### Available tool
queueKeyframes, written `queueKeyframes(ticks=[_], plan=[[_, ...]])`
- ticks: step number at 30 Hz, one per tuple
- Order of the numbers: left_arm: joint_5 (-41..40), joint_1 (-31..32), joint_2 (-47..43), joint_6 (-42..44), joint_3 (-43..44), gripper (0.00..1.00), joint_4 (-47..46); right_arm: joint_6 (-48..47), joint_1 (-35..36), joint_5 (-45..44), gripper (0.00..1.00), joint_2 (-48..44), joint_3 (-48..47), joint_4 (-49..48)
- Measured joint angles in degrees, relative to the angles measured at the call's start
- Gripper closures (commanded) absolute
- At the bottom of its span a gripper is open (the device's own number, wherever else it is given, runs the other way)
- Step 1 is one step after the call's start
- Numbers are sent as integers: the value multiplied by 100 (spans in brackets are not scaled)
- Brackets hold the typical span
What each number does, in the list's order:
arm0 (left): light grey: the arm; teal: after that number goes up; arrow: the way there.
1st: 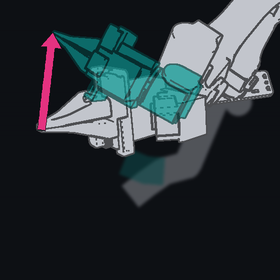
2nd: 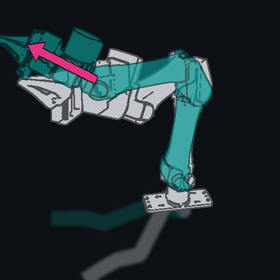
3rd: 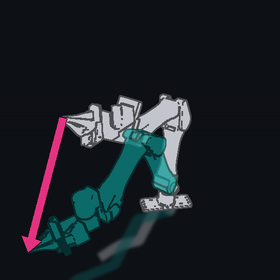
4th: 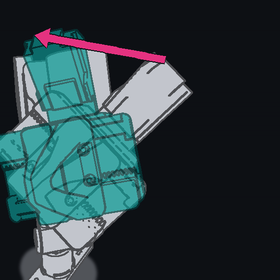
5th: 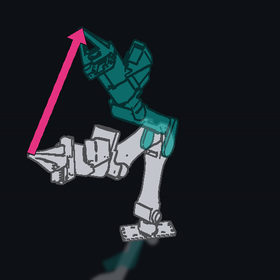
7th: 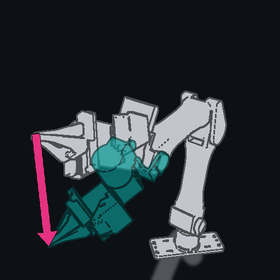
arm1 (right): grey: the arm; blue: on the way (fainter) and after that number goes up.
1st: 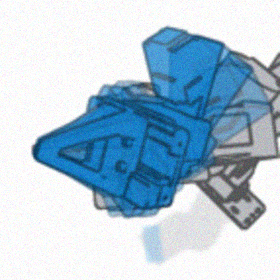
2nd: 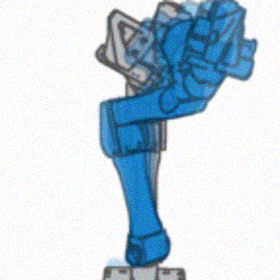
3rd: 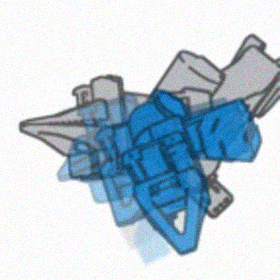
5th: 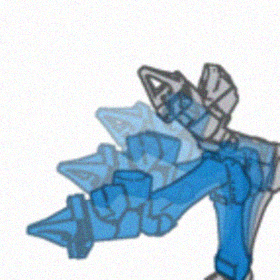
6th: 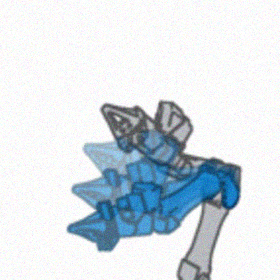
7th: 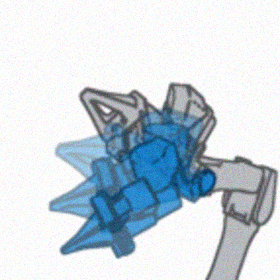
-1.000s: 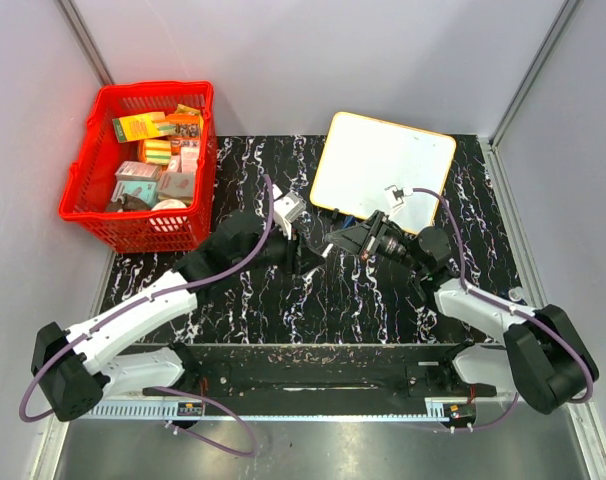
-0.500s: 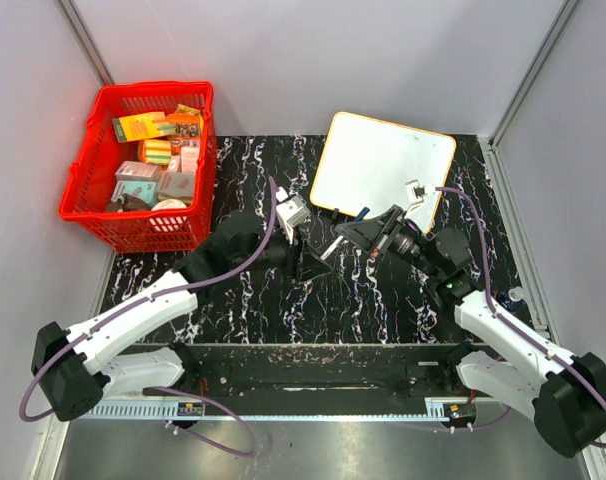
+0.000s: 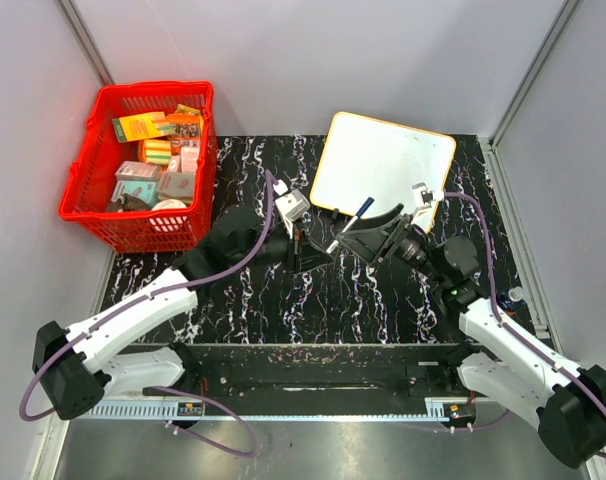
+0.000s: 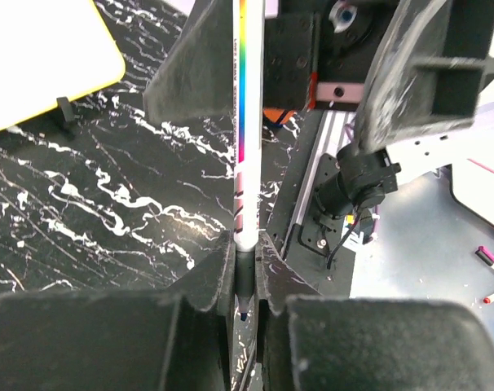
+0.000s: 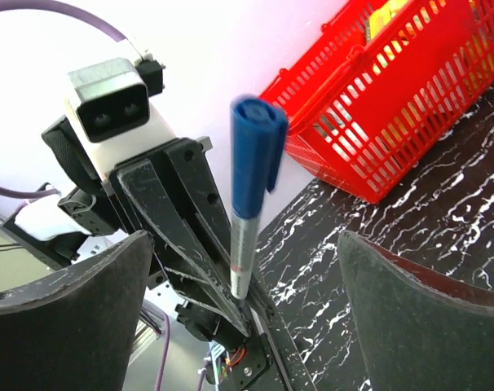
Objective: Write a sentence on the whiteboard
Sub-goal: Pass from the right arm to the left
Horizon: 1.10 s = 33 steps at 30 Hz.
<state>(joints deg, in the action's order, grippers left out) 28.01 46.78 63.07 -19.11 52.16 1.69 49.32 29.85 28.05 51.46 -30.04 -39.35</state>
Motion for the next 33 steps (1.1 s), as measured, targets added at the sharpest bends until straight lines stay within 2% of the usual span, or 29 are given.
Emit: queueKeyframes(ticks=[4,5,7,10,11,14,18,22,24,25,27,29,33], plan=[[142,0,59,0,229,100,-122,61,63,31,8,-2,111,-369],[184,0,59,0,262,100,-164,68,87,48,17,-2,118,-450],[273,0,59,0,302,100,-238,87,142,68,27,-2,118,-621],[396,0,59,-7,310,100,-284,168,201,138,62,11,118,-857],[439,0,66,-7,310,100,-286,168,219,153,66,22,118,-929],[527,0,81,-15,310,100,-289,214,245,170,71,76,118,-1062],[605,0,81,-52,310,100,-328,210,249,216,100,125,118,-1132],[643,0,81,-122,310,100,-358,109,251,247,100,127,118,-1134],[643,0,81,-129,310,100,-356,74,251,249,82,125,118,-1137],[643,-2,81,-129,310,100,-356,61,251,249,59,125,118,-1132],[640,-20,81,-122,310,100,-341,94,251,254,45,125,118,-1099],[645,-35,81,-122,310,100,-358,81,258,295,42,125,118,-1045],[656,-50,81,-122,310,100,-409,107,264,299,45,122,120,-1032]])
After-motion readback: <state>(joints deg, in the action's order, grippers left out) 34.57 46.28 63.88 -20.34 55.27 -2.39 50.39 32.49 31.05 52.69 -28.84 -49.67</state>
